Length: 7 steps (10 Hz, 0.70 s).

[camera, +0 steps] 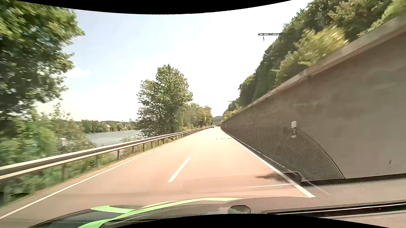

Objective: Follow the waypoints while adhering to traffic rules and regulations

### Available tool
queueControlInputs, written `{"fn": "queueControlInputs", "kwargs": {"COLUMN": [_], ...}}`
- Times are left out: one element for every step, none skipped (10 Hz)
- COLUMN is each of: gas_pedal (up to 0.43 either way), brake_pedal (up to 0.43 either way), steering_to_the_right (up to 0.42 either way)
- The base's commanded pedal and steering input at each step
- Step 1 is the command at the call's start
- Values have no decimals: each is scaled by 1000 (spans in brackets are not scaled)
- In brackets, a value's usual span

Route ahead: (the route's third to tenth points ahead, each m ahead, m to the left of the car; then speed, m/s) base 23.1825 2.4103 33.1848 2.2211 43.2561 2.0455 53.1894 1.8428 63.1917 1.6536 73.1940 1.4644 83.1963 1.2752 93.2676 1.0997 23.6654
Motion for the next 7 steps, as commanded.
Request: {"fn": "queueControlInputs", "kwargs": {"gas_pedal": [240, 240, 220, 197, 197, 209, 240], "brake_pedal": [0, 0, 0, 0, 0, 0, 0], "steering_to_the_right": [0, 0, 0, 0, 0, 1, 1]}}
